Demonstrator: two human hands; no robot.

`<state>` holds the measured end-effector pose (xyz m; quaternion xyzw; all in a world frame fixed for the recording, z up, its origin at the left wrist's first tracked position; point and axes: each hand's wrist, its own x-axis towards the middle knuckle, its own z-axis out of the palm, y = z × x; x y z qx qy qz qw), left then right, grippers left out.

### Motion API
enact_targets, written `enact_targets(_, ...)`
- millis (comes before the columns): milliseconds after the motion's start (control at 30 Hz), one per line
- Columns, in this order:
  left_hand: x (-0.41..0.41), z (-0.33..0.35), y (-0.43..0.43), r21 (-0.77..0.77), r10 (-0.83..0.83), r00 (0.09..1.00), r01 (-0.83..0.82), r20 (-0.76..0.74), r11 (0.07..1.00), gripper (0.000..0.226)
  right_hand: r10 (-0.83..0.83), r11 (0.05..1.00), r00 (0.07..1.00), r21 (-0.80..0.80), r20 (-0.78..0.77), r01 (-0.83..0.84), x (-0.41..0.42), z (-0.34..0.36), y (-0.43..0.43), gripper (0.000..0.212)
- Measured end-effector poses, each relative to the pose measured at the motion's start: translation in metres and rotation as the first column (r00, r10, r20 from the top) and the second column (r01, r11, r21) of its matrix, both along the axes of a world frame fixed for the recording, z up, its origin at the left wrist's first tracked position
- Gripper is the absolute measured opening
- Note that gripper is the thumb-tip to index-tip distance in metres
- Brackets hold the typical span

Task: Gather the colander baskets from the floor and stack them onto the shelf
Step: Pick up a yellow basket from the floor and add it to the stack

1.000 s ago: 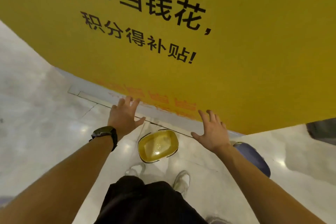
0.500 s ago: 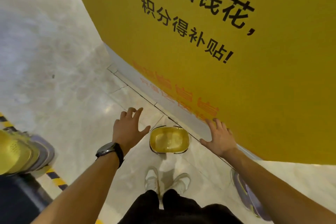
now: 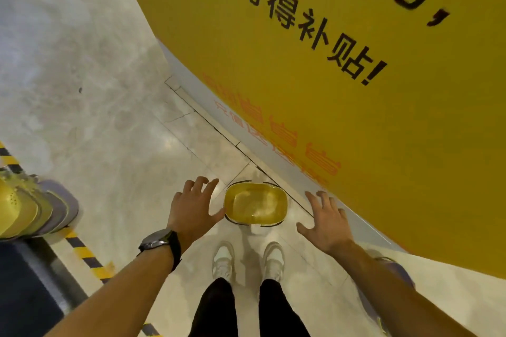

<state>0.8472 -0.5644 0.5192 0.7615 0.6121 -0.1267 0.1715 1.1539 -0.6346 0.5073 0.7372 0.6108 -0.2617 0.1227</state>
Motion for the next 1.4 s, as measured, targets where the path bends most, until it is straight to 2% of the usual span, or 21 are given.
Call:
enact_targets(133, 0.011, -0.083, -0.001, -0.045, 0.052, 0.999, -0.052, 0.006, 0.998, 0.077, -0.062, 0.998, 0.995, -0.012, -0.080, 0.061, 0.003, -0.091, 0.005, 0.084)
enact_targets(333, 0.023, -0.254, 0.020, -0.090, -0.001, 0.999, -0.002, -0.032, 0.996, 0.082, -0.054, 0.999, 0.996, 0.004, -0.073, 0.054, 0.014, -0.270, 0.029, 0.088)
enact_targets(467, 0.025, -0.352, 0.017, -0.159, -0.064, 0.997, 0.055, -0.047, 0.986, 0.088, -0.063, 0.998, 0.996, -0.017, -0.065, 0.062, 0.012, -0.364, 0.032, 0.088)
enact_targets(567, 0.026, -0.409, 0.009, -0.165, -0.064, 0.997, 0.056, -0.046, 0.985, 0.093, -0.068, 0.998, 0.993, 0.002, -0.101, 0.069, 0.004, -0.415, 0.030, 0.089)
enact_targets(667, 0.029, -0.452, 0.005, -0.176, 0.012, 1.000, -0.008, 0.021, 0.984, 0.099, -0.035, 0.999, 0.993, 0.021, -0.116, 0.038, -0.003, -0.456, 0.032, 0.100)
enact_targets(767, 0.031, -0.482, 0.010, -0.141, 0.082, 0.993, -0.069, 0.087, 0.988, 0.109, 0.003, 0.994, 0.994, 0.110, -0.109, 0.009, -0.007, -0.483, 0.036, 0.107)
enact_targets(800, 0.030, -0.490, 0.013, -0.117, 0.115, 0.986, -0.101, 0.121, 0.988, 0.111, -0.018, 0.987, 0.991, 0.158, -0.134, 0.039, -0.008, -0.489, 0.039, 0.107)
enact_targets(867, 0.028, -0.503, 0.018, -0.055, 0.201, 0.954, -0.194, 0.223, 0.980, 0.111, -0.145, 0.945, 0.960, 0.255, -0.240, 0.207, -0.008, -0.496, 0.046, 0.100)
enact_targets(933, 0.028, -0.514, 0.022, -0.022, 0.309, 0.896, -0.319, 0.318, 0.948, 0.103, -0.288, 0.864, 0.901, 0.318, -0.324, 0.390, -0.005, -0.500, 0.054, 0.089)
enact_targets(1000, 0.033, -0.524, 0.026, -0.089, 0.481, 0.788, -0.487, 0.384, 0.869, 0.089, -0.411, 0.776, 0.819, 0.318, -0.400, 0.544, 0.000, -0.504, 0.057, 0.076)
enact_targets(1033, 0.036, -0.529, 0.028, -0.159, 0.586, 0.698, -0.579, 0.411, 0.800, 0.079, -0.489, 0.723, 0.735, 0.252, -0.471, 0.643, 0.002, -0.508, 0.056, 0.067)
enact_targets(1100, 0.042, -0.537, 0.030, -0.305, 0.756, 0.464, -0.717, 0.461, 0.626, 0.060, -0.676, 0.560, 0.443, -0.020, -0.588, 0.828, 0.001, -0.514, 0.052, 0.048)
enact_targets(1133, 0.043, -0.540, 0.032, -0.360, 0.804, 0.350, -0.758, 0.480, 0.544, 0.056, -0.735, 0.482, 0.306, -0.149, -0.606, 0.864, 0.000, -0.518, 0.051, 0.041)
enact_targets(1200, 0.042, -0.547, 0.031, -0.433, 0.853, 0.181, -0.799, 0.489, 0.418, 0.054, -0.770, 0.401, 0.163, -0.269, -0.617, 0.876, -0.001, -0.524, 0.048, 0.032)
enact_targets(1300, 0.043, -0.556, 0.023, -0.472, 0.867, 0.063, -0.819, 0.494, 0.328, 0.064, -0.785, 0.342, 0.090, -0.307, -0.613, 0.888, -0.002, -0.531, 0.046, 0.031)
enact_targets(1400, 0.045, -0.560, 0.022, -0.472, 0.878, 0.036, -0.832, 0.478, 0.291, 0.070, -0.809, 0.303, 0.075, -0.305, -0.583, 0.903, 0.001, -0.540, 0.046, 0.036)
